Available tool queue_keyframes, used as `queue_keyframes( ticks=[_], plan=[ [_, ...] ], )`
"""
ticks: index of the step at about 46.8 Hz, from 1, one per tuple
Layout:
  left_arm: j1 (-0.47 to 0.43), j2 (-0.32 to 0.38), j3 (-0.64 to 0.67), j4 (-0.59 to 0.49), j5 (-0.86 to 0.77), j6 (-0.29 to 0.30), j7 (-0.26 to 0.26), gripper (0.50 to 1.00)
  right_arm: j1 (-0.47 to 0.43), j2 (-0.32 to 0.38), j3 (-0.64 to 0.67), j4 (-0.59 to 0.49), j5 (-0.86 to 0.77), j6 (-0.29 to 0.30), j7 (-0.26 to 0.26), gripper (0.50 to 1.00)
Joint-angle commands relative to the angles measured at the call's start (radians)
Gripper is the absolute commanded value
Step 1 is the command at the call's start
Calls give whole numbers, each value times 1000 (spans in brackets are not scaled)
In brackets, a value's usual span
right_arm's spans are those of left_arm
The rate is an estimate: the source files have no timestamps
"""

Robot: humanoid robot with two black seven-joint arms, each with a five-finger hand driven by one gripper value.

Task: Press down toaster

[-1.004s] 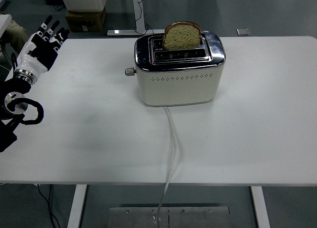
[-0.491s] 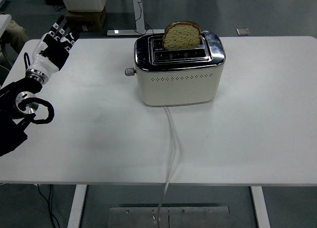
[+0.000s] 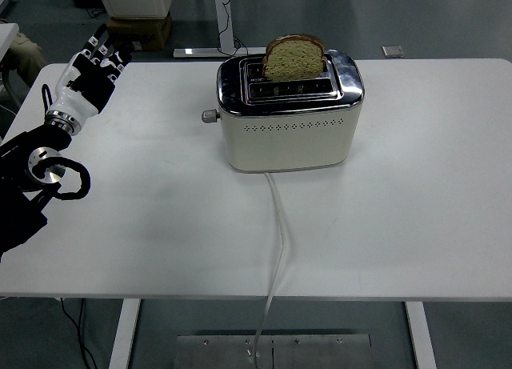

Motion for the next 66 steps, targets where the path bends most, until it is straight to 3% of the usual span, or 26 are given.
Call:
queue_keyframes(
  ticks=[1,24,29,38,43,49,57,66],
  plan=[
    [-12,1,0,0,-2,6,0,1000,0,0,0,0,0,-1,0,1000],
    [-74,31,2,-9,1,8,15,1000,0,0,-1,0,0,-1,0,1000],
    [-100,86,3,-89,2,17,60,1000,0,0,-1,0,0,-1,0,1000],
    [-124,220,6,-322,10,121,113,1000,0,0,-1,0,0,-1,0,1000],
    [-149,295,19,-420,13,125,176,1000,0,0,-1,0,0,1,0,1000],
    [-200,366,48,-467,51,123,227,1000,0,0,-1,0,0,-1,0,1000],
    [-322,490,178,-571,274,77,275,1000,0,0,-1,0,0,1,0,998],
    [-456,545,342,-603,504,-118,328,1000,0,0,-1,0,0,1,0,1000]
  ],
)
